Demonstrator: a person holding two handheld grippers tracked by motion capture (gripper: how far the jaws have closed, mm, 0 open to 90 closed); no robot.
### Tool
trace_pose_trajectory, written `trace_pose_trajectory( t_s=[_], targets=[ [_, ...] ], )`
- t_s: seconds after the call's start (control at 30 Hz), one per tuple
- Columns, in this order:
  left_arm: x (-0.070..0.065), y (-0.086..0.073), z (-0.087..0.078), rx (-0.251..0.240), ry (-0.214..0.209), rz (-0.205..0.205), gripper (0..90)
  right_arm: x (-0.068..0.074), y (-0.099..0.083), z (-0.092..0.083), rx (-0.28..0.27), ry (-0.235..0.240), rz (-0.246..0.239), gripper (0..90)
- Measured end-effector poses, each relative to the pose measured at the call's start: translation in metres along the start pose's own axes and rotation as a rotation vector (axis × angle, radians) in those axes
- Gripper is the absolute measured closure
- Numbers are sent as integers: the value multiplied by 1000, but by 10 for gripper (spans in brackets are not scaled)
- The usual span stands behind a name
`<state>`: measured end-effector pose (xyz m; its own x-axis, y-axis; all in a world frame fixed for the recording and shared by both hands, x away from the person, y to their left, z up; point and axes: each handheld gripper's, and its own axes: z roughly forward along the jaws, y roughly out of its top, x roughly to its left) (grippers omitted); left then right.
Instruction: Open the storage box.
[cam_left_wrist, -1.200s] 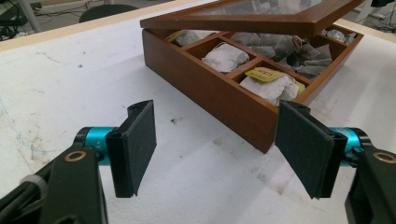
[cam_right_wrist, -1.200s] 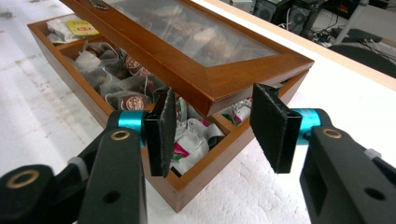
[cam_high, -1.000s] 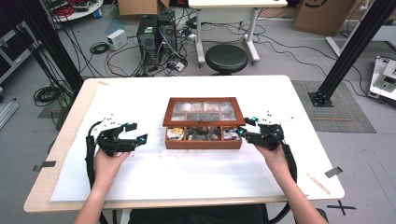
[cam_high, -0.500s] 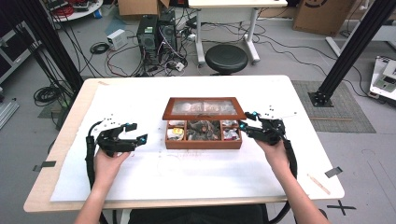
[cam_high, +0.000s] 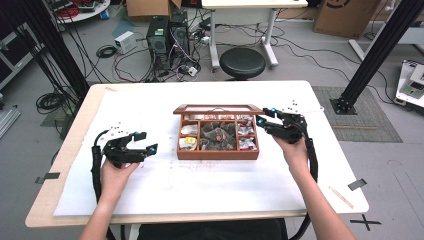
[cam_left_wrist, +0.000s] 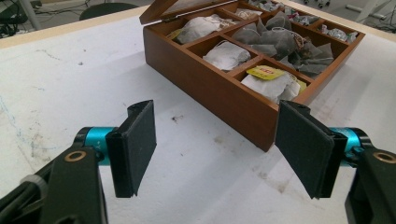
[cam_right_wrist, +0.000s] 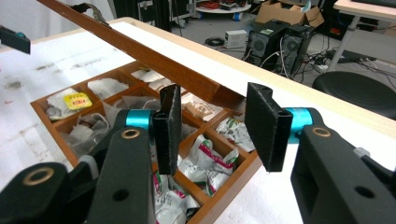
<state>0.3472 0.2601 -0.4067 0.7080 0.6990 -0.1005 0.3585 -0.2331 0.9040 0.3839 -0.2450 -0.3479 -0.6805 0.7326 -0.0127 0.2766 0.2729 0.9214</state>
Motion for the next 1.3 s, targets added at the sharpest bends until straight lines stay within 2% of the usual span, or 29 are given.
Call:
trace_pose_trajectory(
  t_s=[0.73, 1.3],
  targets=[
    [0, 0, 1, 2, -2, 2, 295, -16, 32, 11, -28, -26, 38, 595],
    [0, 2, 2, 2, -6, 1, 295, -24, 47, 19, -36, -54, 41, 607]
  ],
)
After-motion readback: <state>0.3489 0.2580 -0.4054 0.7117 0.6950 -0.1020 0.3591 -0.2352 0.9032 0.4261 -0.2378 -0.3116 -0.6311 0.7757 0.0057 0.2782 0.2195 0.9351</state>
